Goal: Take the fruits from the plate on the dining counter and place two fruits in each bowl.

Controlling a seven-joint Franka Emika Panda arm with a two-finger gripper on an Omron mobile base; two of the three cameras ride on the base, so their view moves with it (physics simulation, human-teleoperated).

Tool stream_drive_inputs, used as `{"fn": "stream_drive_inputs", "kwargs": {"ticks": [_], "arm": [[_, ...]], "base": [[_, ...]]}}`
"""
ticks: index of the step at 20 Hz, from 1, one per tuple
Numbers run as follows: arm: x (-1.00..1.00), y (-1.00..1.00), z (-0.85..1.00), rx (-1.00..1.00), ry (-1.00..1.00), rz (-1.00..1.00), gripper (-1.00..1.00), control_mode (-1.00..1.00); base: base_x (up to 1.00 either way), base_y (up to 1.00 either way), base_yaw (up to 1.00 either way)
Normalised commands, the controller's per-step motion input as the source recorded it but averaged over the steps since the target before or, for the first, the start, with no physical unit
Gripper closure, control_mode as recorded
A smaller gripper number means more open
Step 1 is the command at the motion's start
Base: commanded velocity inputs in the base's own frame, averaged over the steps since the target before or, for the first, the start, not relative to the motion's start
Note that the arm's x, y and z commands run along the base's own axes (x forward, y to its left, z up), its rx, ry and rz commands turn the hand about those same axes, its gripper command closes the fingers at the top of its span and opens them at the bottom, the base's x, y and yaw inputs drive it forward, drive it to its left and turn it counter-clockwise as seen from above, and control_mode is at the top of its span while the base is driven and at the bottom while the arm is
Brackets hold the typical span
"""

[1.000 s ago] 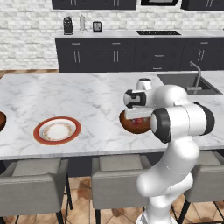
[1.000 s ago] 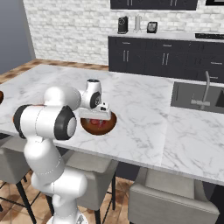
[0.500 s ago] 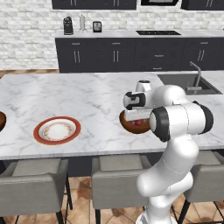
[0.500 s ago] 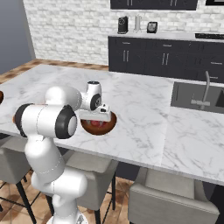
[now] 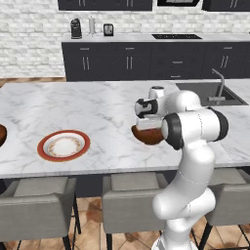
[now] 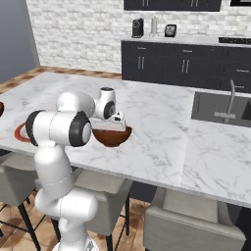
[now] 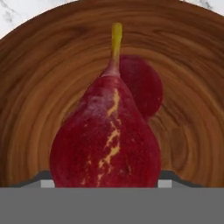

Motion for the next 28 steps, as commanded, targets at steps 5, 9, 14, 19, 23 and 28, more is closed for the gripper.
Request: {"fn": "stream_drive_inputs", "kwargs": {"ticks": [5, 9, 14, 19, 23, 28], "arm": [[0.0, 0.0, 0.0, 0.0, 0.0, 0.0, -1.0, -1.0], [0.0, 0.0, 0.0, 0.0, 0.0, 0.0, -1.0, -1.0], [-0.17, 0.0, 0.15, 0.0, -0.02, 0.0, -1.0, -1.0], [-0.55, -0.01, 0.63, 0.0, -0.12, 0.0, -1.0, -1.0], [-0.87, 0.0, 0.78, 0.0, -0.17, 0.0, -1.0, -1.0], [-1.0, 0.01, 0.66, 0.0, -0.15, 0.04, -1.0, -1.0]], "base": [[0.0, 0.0, 0.0], [0.0, 0.0, 0.0], [0.0, 0.0, 0.0], [0.0, 0.0, 0.0], [0.0, 0.0, 0.0], [0.0, 0.0, 0.0]]}}
